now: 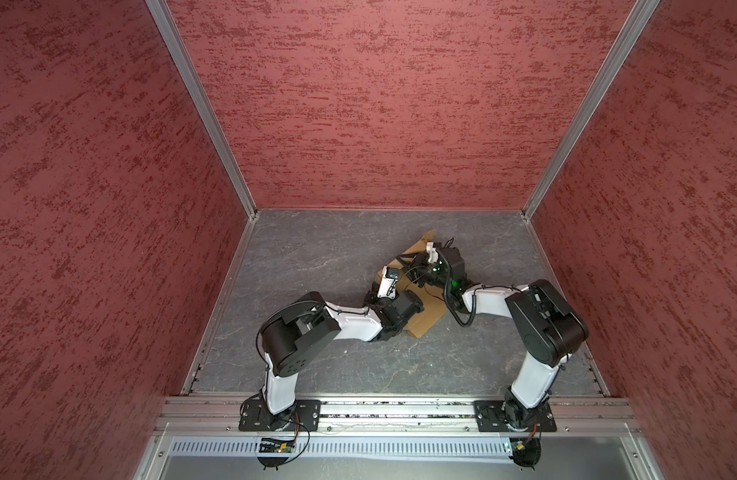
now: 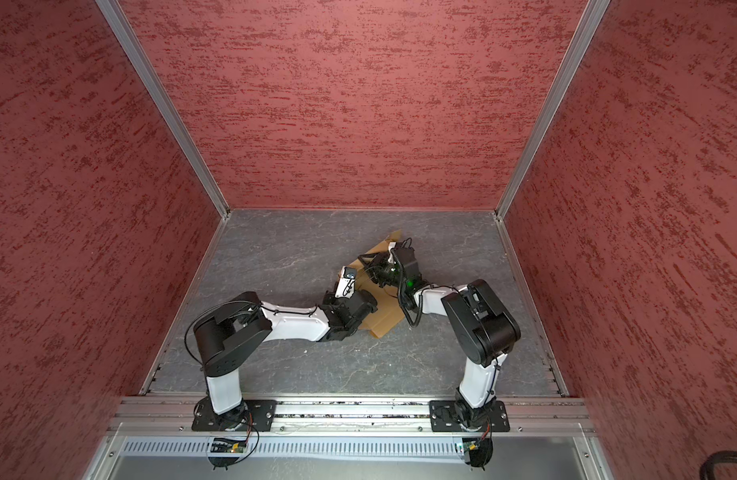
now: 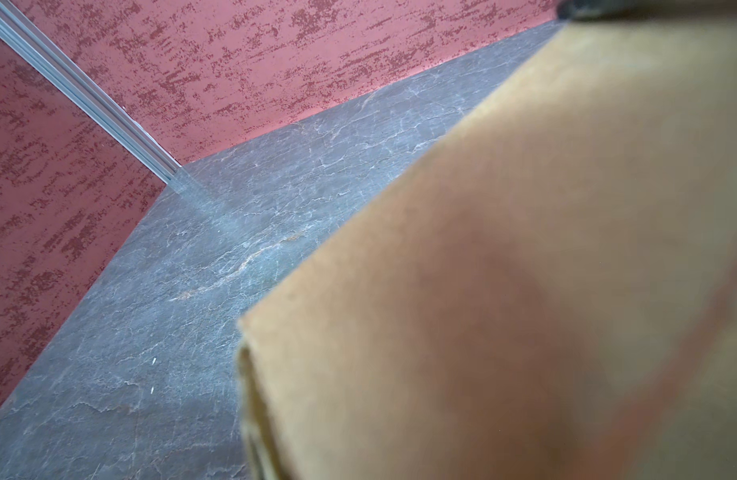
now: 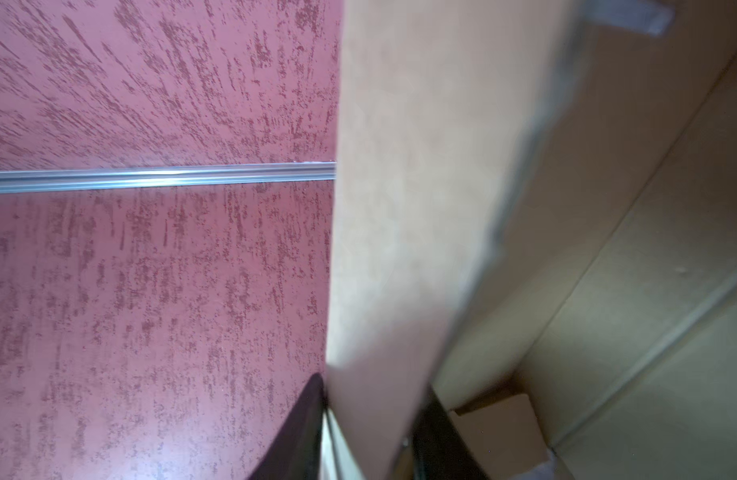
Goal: Fold the paper box
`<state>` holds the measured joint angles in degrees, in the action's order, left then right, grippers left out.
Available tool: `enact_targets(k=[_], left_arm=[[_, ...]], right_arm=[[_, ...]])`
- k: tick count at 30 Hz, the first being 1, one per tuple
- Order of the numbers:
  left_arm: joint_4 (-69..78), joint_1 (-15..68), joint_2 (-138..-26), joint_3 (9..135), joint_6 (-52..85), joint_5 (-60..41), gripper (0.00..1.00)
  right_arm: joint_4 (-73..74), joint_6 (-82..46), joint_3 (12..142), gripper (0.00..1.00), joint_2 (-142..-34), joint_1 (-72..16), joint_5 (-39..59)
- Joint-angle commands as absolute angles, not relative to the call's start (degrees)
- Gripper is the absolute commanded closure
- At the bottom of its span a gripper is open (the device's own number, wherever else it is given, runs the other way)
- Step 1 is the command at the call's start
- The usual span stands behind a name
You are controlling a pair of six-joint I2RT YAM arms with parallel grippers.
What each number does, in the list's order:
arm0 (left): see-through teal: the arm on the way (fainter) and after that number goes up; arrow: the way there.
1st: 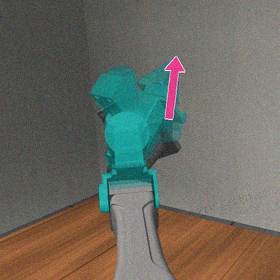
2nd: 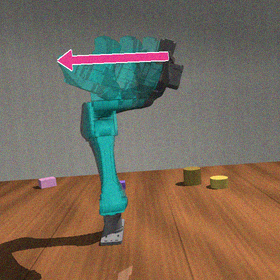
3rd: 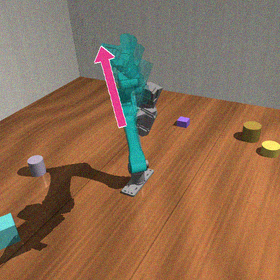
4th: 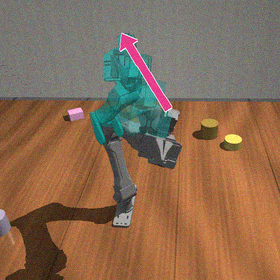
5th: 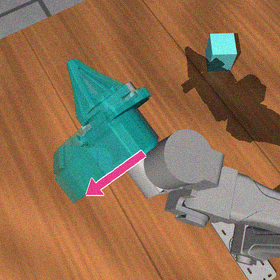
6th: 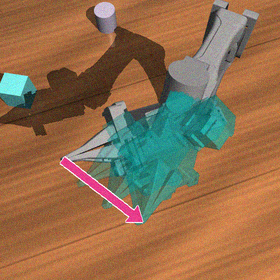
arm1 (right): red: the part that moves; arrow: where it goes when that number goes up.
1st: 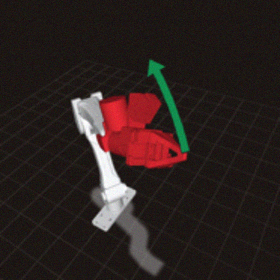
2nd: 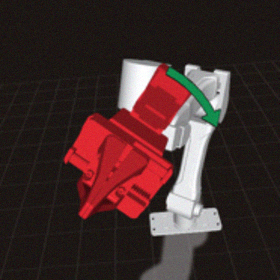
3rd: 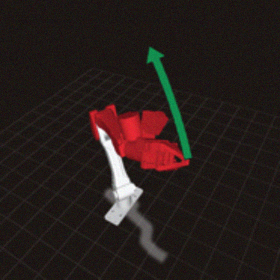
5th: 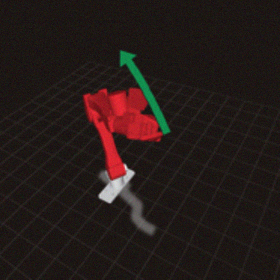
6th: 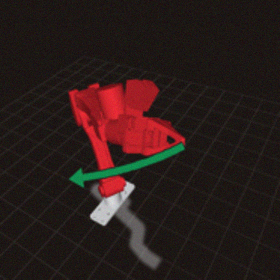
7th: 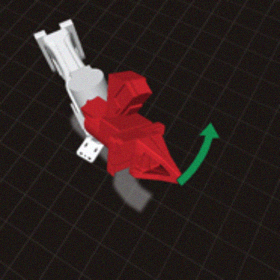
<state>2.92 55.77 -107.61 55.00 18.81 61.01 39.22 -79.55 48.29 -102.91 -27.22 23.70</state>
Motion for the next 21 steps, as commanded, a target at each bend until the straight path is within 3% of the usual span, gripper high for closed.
enact_targets(k=[1, 7, 21], left_arm=[[3.1, 55.3, -105.8, 53.2, 15.8, 58.0, 1.00], [4.0, 53.9, -103.7, 51.2, 15.0, 55.8, 1.00], [5.6, 51.5, -101.0, 48.5, 14.1, 51.2, 1.00]], right_arm=[[35.4, -79.0, 49.5, 0.56, -100.8, -27.7, 22.4], [33.5, -78.1, 50.2, 0.40, -99.2, -27.8, 21.6], [30.8, -76.5, 48.4, 0.29, -94.3, -27.5, 20.7]])
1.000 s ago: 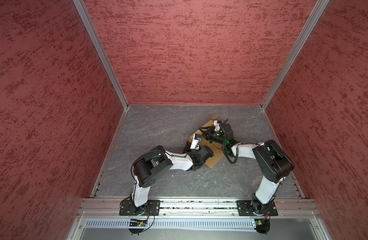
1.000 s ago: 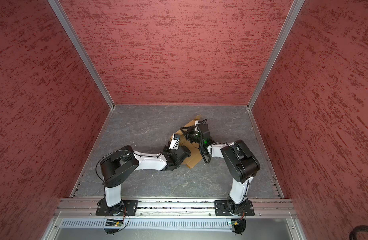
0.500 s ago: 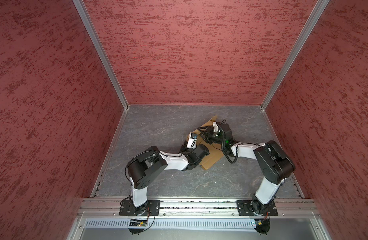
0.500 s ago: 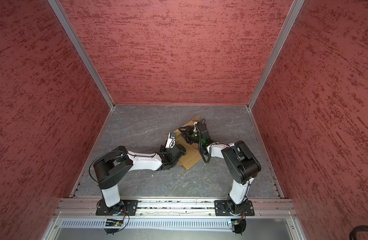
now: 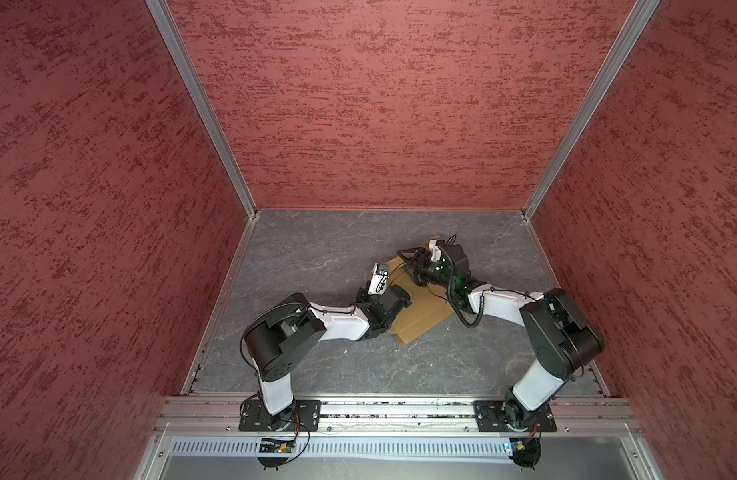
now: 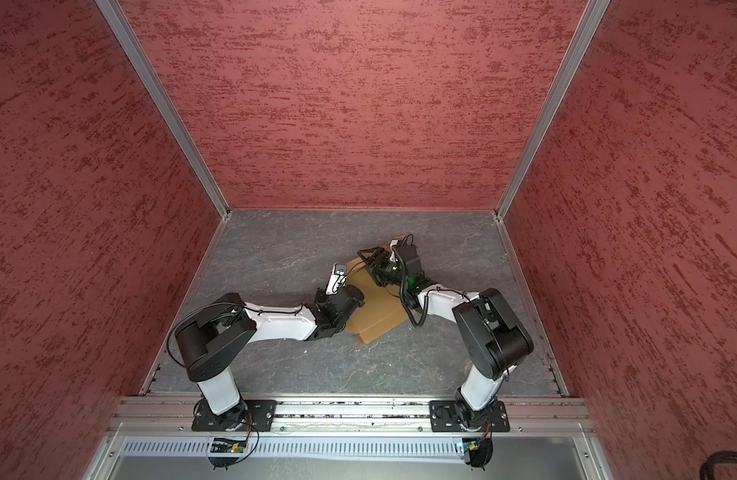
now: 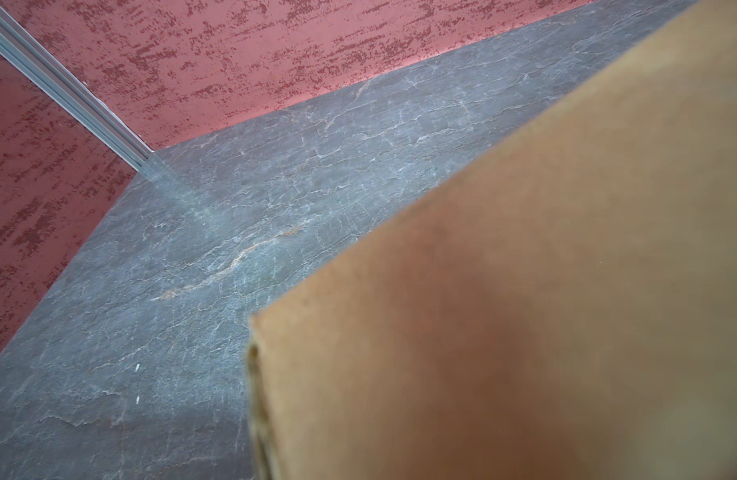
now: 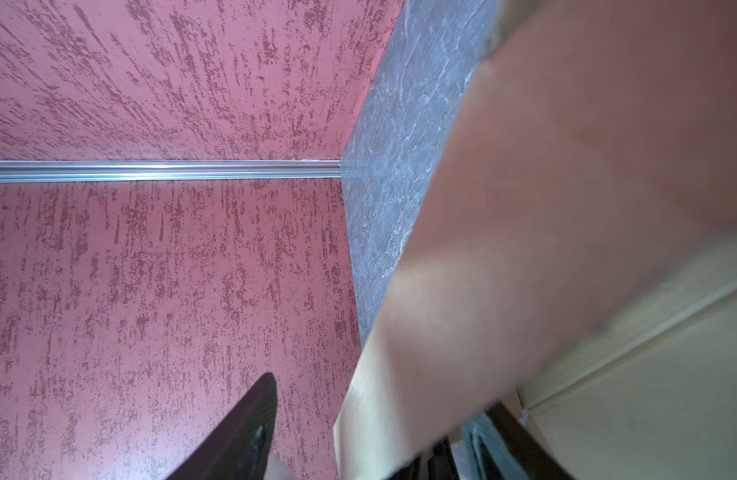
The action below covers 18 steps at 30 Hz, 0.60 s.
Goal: Fold the paper box
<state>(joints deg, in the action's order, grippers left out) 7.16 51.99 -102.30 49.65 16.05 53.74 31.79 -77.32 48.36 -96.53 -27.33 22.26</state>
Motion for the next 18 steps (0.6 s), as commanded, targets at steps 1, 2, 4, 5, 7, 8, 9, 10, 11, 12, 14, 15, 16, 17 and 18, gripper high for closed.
enact_targets(k=[1, 2, 4, 5, 7, 8, 9, 10, 11, 12, 14, 15, 16, 17, 18], left_arm=[[5.6, 51.2, -100.7, 48.3, 14.1, 50.8, 1.00], [5.6, 51.2, -100.4, 48.2, 14.2, 50.4, 1.00], [6.0, 50.6, -99.9, 47.7, 13.9, 49.7, 1.00], [6.2, 50.3, -99.7, 47.5, 13.7, 49.2, 1.00], [6.6, 49.9, -99.2, 47.1, 13.1, 48.6, 1.00], [7.0, 49.7, -98.9, 46.9, 12.6, 48.2, 1.00], [7.3, 49.5, -98.6, 46.7, 12.2, 47.7, 1.00], [7.6, 49.2, -98.4, 46.5, 11.8, 47.2, 1.00], [8.0, 48.8, -98.1, 46.2, 11.3, 46.4, 1.00], [8.0, 48.5, -97.8, 46.1, 11.0, 45.7, 1.00], [8.4, 47.8, -97.2, 45.8, 10.3, 44.3, 1.00], [8.7, 47.4, -97.0, 45.7, 9.8, 43.8, 1.00], [8.7, 47.1, -96.7, 45.6, 9.3, 43.3, 1.00], [8.7, 46.8, -96.4, 45.6, 8.8, 42.9, 1.00], [8.9, 46.5, -96.2, 45.7, 8.2, 42.3, 1.00]], right_arm=[[30.7, -76.4, 48.1, 0.29, -94.0, -27.5, 20.7], [30.4, -76.4, 47.7, 0.28, -93.5, -27.4, 20.6], [30.1, -76.2, 46.8, 0.28, -92.5, -27.4, 20.4], [29.8, -76.0, 46.4, 0.28, -91.8, -27.2, 20.2], [29.1, -75.5, 45.4, 0.27, -90.6, -27.0, 20.2], [28.3, -75.2, 45.0, 0.27, -89.8, -27.0, 20.2], [27.6, -74.8, 44.6, 0.27, -89.1, -26.9, 20.2], [26.7, -74.3, 44.1, 0.26, -88.3, -26.8, 20.3], [25.5, -73.6, 43.7, 0.26, -87.3, -26.7, 20.3], [24.3, -72.9, 43.3, 0.26, -86.3, -26.6, 20.3], [20.8, -70.8, 42.7, 0.26, -84.1, -26.5, 20.0], [19.1, -69.5, 42.6, 0.25, -83.6, -26.5, 19.9], [16.7, -67.9, 42.5, 0.26, -81.3, -26.3, 19.5], [14.6, -66.1, 42.4, 0.26, -80.0, -26.3, 19.1], [12.8, -64.6, 42.5, 0.26, -78.9, -26.1, 18.8]])
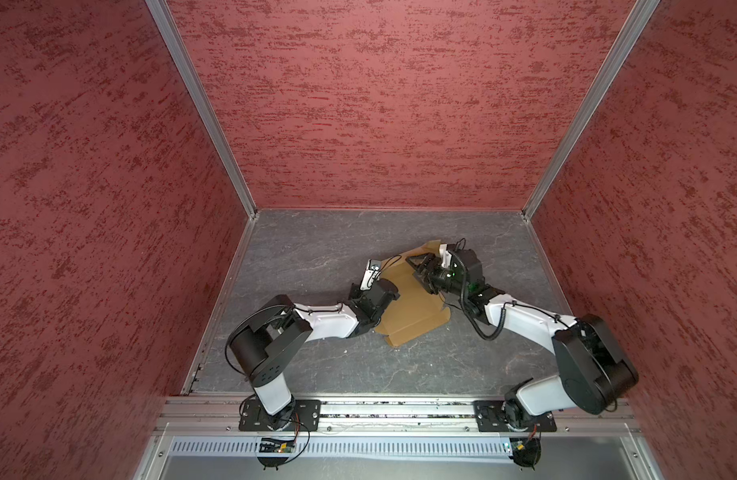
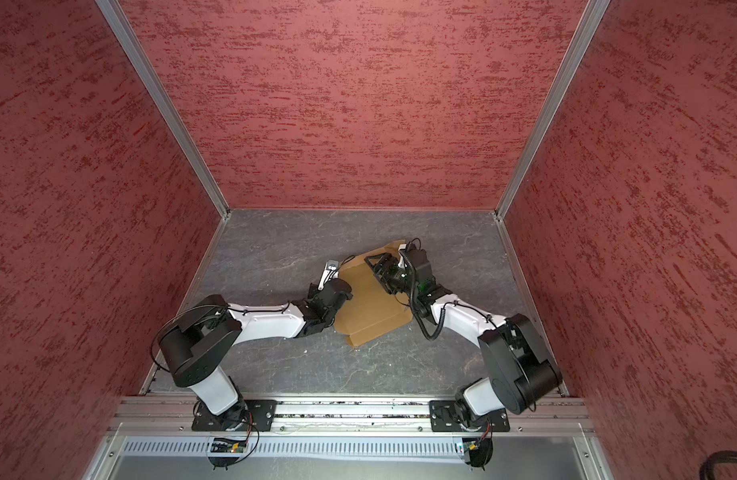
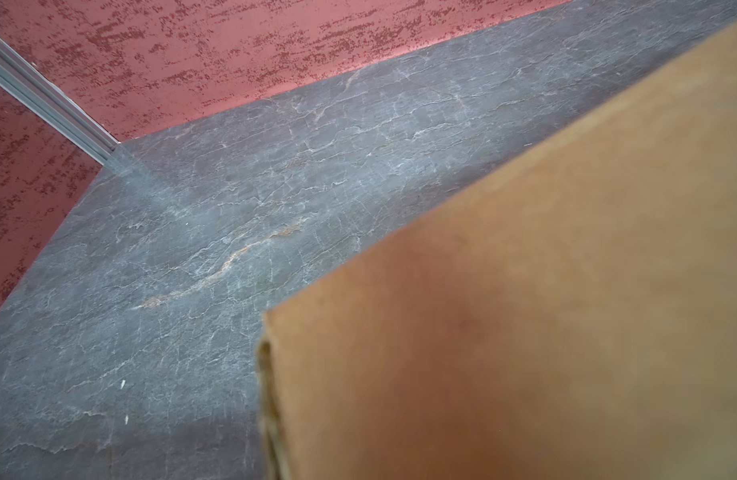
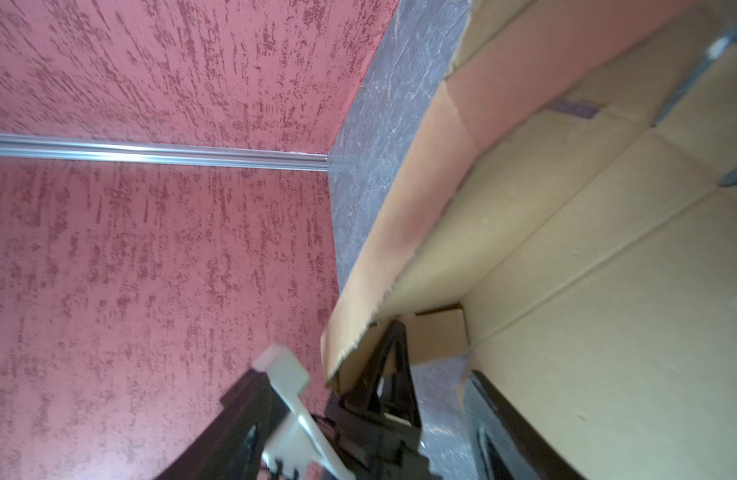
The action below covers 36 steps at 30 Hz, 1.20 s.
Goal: Fold the paper box
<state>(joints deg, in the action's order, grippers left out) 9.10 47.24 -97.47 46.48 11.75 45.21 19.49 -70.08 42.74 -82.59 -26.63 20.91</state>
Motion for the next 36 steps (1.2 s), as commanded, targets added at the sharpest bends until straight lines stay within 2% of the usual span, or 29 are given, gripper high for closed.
enact_targets(k=[1, 8, 14, 24, 36], left_arm=[[8.9, 46.3, -96.0, 45.6, 7.7, 41.6, 1.00], [9.7, 43.3, -94.2, 45.5, 4.3, 35.0, 1.00], [10.5, 40.2, -93.8, 45.3, 0.4, 28.2, 1.00], [12.4, 38.5, -95.2, 45.7, -6.0, 24.0, 1.00], [10.6, 37.8, -97.1, 48.4, -5.8, 27.0, 1.00]], right_arm=[[10.8, -63.1, 42.7, 0.26, -77.9, -25.8, 18.6], [-3.3, -49.8, 48.3, 0.26, -72.6, -23.6, 16.7], [-9.1, -42.0, 56.1, 0.27, -73.0, -22.9, 16.6], [2.6, -46.7, 58.1, 0.42, -79.3, -22.8, 21.8], [11.3, -54.4, 57.9, 0.50, -87.0, -24.7, 21.9]])
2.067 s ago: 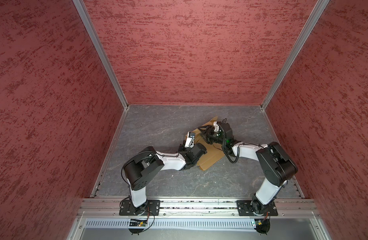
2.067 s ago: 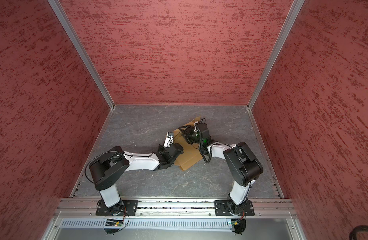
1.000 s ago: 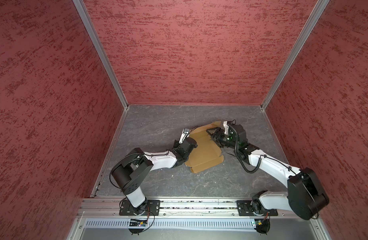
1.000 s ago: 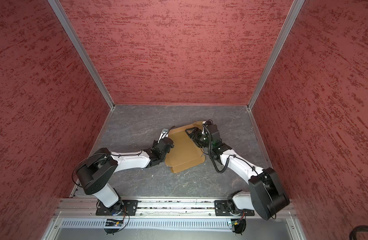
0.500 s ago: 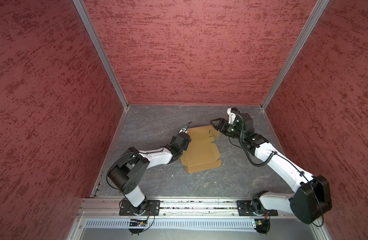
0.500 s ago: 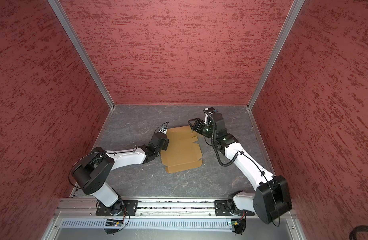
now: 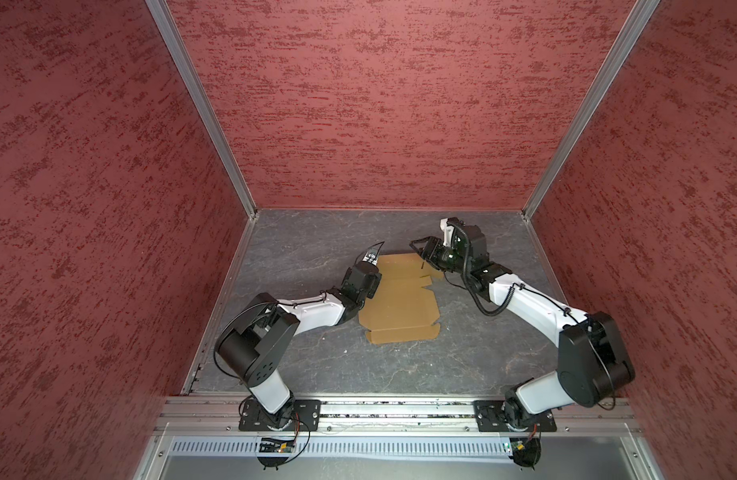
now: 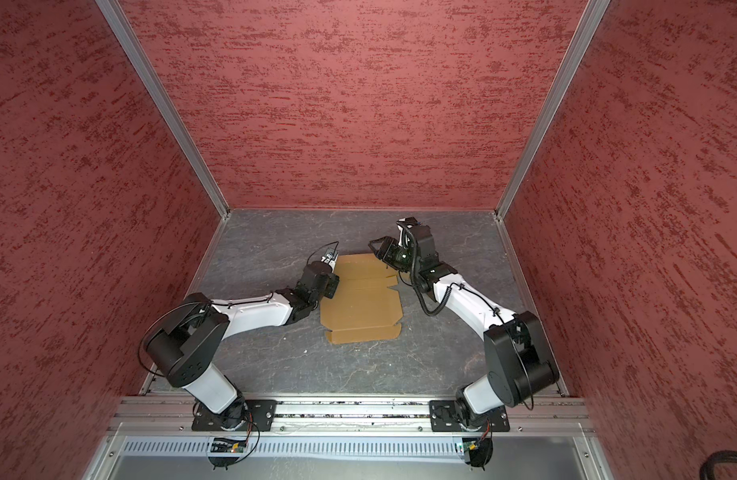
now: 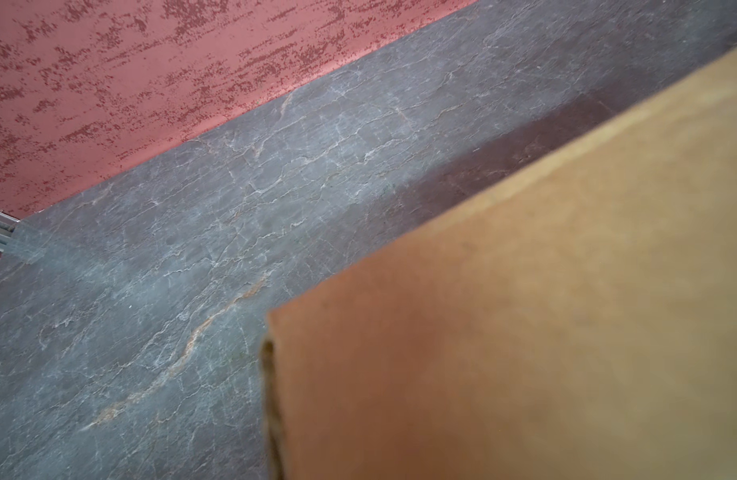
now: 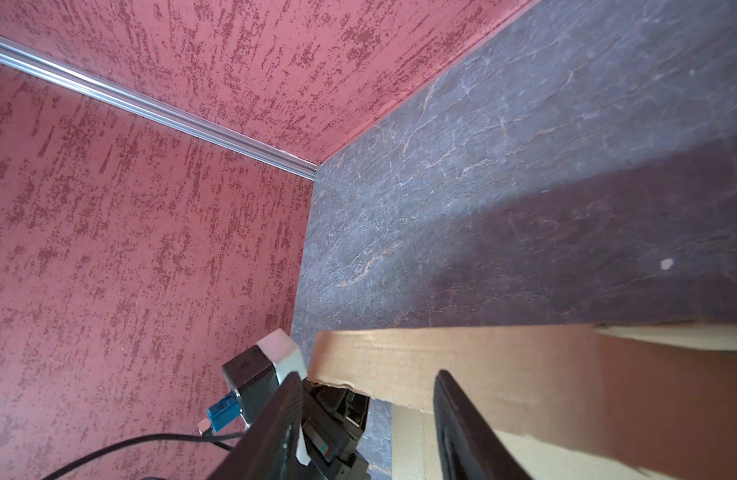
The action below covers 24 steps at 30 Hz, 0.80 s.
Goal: Fold the paper box
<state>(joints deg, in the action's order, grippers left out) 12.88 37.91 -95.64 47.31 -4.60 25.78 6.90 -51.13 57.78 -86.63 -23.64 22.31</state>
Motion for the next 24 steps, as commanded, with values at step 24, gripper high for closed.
enact_targets(k=[24], left_arm=[[12.0, 42.4, -104.0, 51.5, -4.5, 39.5, 0.72]], right_arm=[[18.5, -60.5, 53.4, 0.61, -93.4, -25.8, 18.0]])
